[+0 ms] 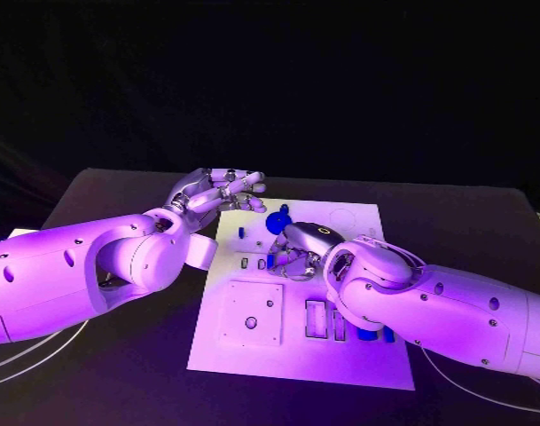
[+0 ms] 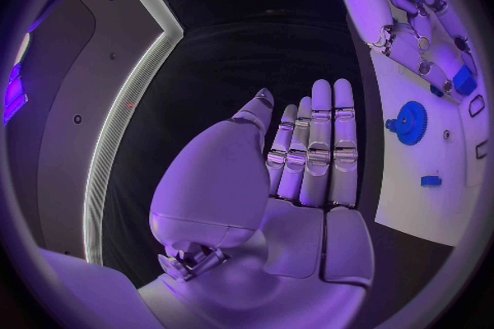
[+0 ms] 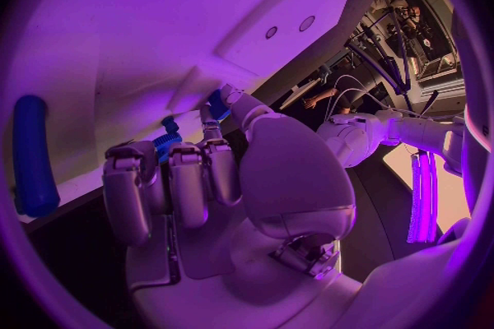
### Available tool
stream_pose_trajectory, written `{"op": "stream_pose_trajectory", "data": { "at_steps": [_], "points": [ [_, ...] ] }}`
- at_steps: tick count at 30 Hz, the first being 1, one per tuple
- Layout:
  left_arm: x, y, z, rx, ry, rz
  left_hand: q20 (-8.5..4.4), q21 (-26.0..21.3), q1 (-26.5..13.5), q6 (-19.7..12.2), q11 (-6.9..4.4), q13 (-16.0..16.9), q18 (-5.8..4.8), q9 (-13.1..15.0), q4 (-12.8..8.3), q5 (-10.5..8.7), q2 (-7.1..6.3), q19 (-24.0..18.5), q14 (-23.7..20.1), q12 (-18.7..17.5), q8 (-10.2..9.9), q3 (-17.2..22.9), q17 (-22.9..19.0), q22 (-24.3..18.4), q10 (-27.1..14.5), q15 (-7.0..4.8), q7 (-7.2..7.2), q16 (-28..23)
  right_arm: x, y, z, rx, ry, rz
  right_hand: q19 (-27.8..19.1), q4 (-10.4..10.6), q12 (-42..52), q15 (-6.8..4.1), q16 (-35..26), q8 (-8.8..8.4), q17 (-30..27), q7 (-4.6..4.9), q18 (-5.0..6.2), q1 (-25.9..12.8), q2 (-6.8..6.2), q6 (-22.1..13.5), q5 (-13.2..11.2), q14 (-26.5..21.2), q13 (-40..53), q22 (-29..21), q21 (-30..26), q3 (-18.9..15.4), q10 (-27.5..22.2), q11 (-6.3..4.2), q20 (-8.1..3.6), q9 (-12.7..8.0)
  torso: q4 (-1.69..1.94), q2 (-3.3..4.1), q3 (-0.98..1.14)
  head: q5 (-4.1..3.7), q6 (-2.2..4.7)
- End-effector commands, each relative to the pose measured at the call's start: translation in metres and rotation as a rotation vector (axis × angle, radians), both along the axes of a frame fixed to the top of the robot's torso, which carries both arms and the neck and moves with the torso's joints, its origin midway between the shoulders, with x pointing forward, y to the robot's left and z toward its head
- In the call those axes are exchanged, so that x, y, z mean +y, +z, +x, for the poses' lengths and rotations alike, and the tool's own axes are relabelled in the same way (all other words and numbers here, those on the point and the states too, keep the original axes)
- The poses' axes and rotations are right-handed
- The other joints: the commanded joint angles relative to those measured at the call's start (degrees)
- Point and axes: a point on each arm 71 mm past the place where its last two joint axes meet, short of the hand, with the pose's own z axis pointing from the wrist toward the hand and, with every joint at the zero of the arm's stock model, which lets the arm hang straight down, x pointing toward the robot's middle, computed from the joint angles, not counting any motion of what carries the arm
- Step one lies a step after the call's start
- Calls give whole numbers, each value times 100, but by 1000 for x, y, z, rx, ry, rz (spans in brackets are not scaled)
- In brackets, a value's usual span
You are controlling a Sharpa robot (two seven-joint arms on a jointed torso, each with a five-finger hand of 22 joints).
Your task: Assemble the parts on the task board
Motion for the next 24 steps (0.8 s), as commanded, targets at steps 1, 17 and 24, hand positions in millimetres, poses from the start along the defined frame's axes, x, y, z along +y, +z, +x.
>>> {"op": "stream_pose_trajectory", "data": {
  "at_steps": [1,17,24],
  "points": [
    [-3,1,-1,-3,-26,-13,-2,26,71,-2,31,5,54,-4,-24,-8,5,-43,-28,-26,-31,12,12,7,21,3,50,-29,0,-4,-1,2,11,-23,532,10,-59,51,-37,-31,1160,21,-57,-43,-45,-101,-41,513,1049,1414,-27,-66,216,58,68,-19,-3,-1,-1,9,-3],
    [-3,1,-1,2,-30,-12,-2,27,67,-3,32,5,54,-5,-23,-9,5,-44,-28,-29,-34,12,17,7,21,3,52,-32,0,-1,-1,-18,4,6,467,99,-286,112,-72,-20,1098,85,-34,-93,-187,-432,-90,497,916,1324,-67,-390,87,124,132,-68,0,-1,0,-2,-7],
    [-2,1,0,3,-29,-12,-2,27,67,-3,32,5,54,-5,-23,-9,5,-44,-28,-29,-34,12,17,7,21,3,52,-32,-3,3,-3,-59,-10,64,455,128,-365,121,-80,-20,1084,95,-30,-90,-208,-497,-93,494,868,1308,-75,-480,42,134,141,-73,3,-3,3,-6,-6]
  ]
}}
